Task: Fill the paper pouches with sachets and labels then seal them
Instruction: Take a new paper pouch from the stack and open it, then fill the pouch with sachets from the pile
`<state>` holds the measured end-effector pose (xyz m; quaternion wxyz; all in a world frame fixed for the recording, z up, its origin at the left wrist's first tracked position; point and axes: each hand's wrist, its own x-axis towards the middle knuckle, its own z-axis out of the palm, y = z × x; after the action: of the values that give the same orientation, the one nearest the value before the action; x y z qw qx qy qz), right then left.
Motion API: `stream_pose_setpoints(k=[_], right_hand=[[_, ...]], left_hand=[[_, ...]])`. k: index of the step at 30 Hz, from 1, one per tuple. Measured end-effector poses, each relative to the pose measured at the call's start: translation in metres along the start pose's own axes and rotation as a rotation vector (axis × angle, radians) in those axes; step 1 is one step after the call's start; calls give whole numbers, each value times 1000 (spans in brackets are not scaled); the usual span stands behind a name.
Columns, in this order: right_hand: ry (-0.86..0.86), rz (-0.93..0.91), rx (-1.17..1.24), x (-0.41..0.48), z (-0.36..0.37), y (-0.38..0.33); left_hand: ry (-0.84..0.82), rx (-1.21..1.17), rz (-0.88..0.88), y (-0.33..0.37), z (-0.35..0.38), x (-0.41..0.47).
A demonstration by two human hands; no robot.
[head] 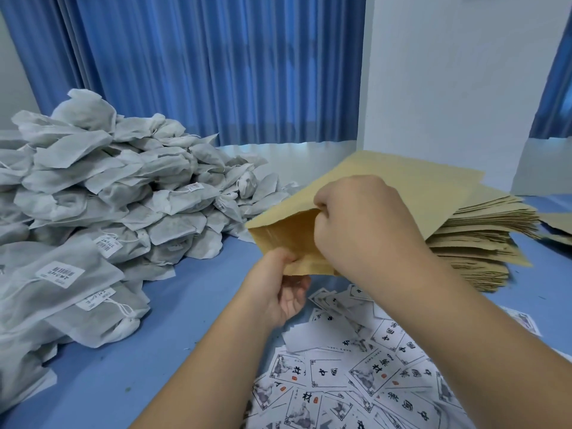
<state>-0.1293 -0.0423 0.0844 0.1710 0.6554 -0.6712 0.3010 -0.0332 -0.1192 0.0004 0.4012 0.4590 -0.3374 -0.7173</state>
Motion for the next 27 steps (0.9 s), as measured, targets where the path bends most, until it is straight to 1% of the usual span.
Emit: stream_pose_setpoints(k=[4,6,9,11,14,16,17,20,23,25,26,27], right_hand=[[-1,-17,-6,1,3,-1],[12,7,19,2,3,3],[15,67,65,5,5,12],[-2,88,80,6,9,18],[-44,109,114,7,16,21],[-58,109,125,8,18,22],[-63,108,130,9,19,22],[-102,118,153,10,20,22],[-123,134,175,11,20,23],[-118,141,197,11,20,24],[-117,145,206,12,21,24],[-124,152,214,13,22,25]], left_hand=[[73,178,223,-1,4,1],[98,254,260,-2,4,4],[111,291,300,-1,1,5],[70,230,268,0,-3,4],[-55,20,151,5,-6,0],[-90,-28,155,9,-8,-3],[-85,-7,174,11,-10,-5],[-29,121,233,15,-17,-9],[32,155,296,22,-25,-11],[126,153,351,32,-31,-13],[192,202,389,37,-35,-13],[267,307,443,42,-41,-10]])
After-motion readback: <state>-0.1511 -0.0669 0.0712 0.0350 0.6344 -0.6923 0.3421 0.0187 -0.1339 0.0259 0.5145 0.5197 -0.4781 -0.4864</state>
